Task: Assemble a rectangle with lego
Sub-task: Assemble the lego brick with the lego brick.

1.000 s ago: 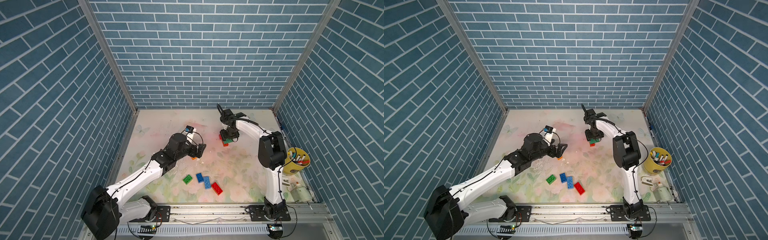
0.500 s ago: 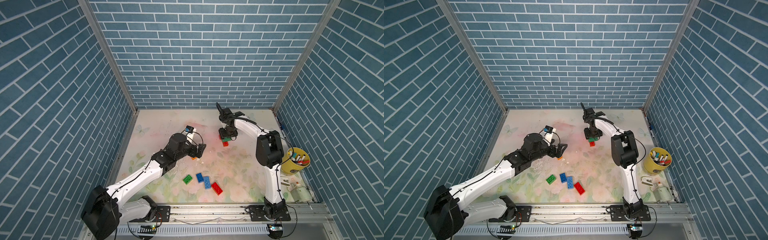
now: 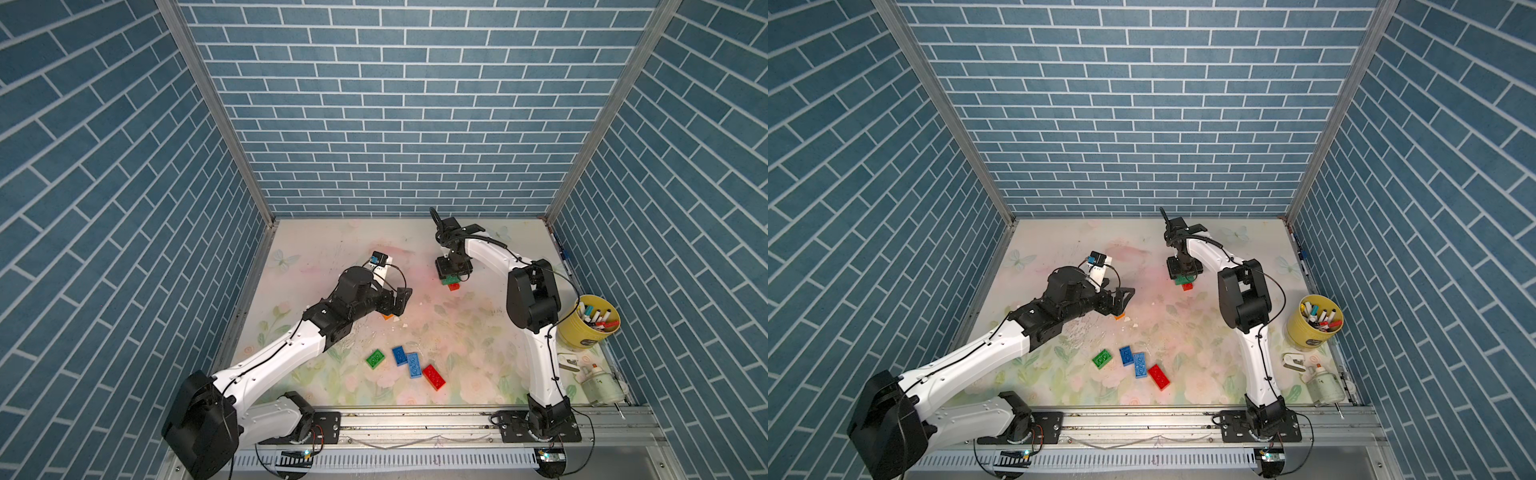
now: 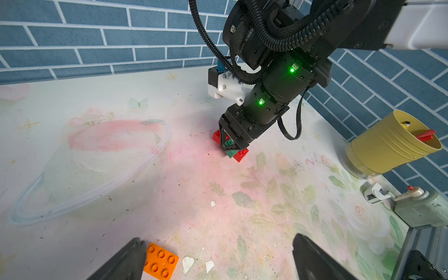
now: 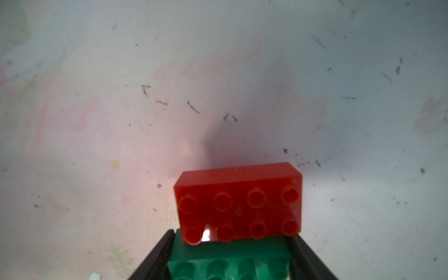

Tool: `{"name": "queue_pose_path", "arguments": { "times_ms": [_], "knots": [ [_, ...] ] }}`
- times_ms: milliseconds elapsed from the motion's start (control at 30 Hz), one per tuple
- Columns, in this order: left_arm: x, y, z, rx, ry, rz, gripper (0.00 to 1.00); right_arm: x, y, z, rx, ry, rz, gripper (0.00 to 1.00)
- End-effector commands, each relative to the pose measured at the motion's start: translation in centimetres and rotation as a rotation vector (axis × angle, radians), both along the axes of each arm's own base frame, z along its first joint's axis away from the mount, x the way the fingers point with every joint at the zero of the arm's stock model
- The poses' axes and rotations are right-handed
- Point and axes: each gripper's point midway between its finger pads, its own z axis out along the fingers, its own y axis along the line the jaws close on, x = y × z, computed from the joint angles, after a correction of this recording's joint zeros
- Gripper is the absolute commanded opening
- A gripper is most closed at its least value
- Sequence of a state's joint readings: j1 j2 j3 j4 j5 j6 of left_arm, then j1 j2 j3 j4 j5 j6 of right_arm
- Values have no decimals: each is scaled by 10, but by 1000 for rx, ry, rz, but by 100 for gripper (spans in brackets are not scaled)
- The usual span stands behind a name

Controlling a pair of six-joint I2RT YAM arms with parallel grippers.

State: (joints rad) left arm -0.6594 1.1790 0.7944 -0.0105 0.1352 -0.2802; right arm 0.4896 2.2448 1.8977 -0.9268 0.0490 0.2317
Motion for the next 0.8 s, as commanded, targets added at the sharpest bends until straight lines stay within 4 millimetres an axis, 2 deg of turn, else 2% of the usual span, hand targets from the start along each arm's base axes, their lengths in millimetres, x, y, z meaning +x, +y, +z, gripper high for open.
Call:
{"name": "queue_pose_path", "arguments": {
  "times_ms": [0, 333, 767],
  "knots": [
    [1, -2, 15, -17, -28, -8, 100, 3, -7, -4, -41, 1, -27, 57],
    [2, -2, 14, -21, -24, -12, 100, 9, -10, 2, -76, -16, -2, 57],
    [2, -3, 14, -23, -24, -14, 100, 8, -8, -19, -76, 18, -7, 59]
  ]
}}
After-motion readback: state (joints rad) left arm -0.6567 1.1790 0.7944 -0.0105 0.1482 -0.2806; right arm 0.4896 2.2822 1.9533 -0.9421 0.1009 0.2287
